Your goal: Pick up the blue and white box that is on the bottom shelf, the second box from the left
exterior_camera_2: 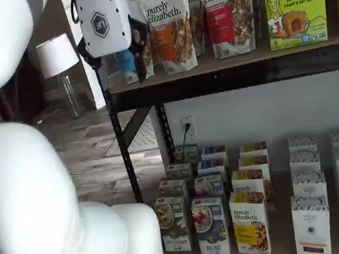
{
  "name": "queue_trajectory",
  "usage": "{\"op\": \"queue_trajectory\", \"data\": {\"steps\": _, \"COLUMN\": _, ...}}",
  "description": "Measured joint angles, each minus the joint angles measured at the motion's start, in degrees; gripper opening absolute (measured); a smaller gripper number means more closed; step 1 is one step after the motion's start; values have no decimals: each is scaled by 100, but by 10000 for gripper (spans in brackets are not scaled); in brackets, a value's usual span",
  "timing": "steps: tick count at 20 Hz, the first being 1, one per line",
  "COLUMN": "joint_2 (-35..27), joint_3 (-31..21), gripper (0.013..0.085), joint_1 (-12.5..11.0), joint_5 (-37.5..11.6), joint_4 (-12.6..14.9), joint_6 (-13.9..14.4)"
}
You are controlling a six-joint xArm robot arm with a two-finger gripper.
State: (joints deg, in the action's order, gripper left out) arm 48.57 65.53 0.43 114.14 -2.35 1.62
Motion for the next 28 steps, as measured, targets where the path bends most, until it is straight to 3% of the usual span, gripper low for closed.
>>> {"op": "queue_trajectory", "data": {"steps": 4, "joint_2": 163, "joint_3": -147, "gripper": 850, "joint_1": -169, "joint_5": -283, "joint_4": -177, "joint_6": -104}}
{"op": "queue_trajectory", "data": {"steps": 20, "joint_2": 190, "joint_3": -674, "gripper": 850, "joint_1": -88, "joint_5": -864, "joint_4": -62, "joint_6": -86}}
{"op": "queue_trajectory", "data": {"steps": 28, "joint_2": 234, "joint_3": -1295, "gripper": 850, "joint_1": 177, "joint_5": -1397, "joint_4": 32, "joint_6": 136}}
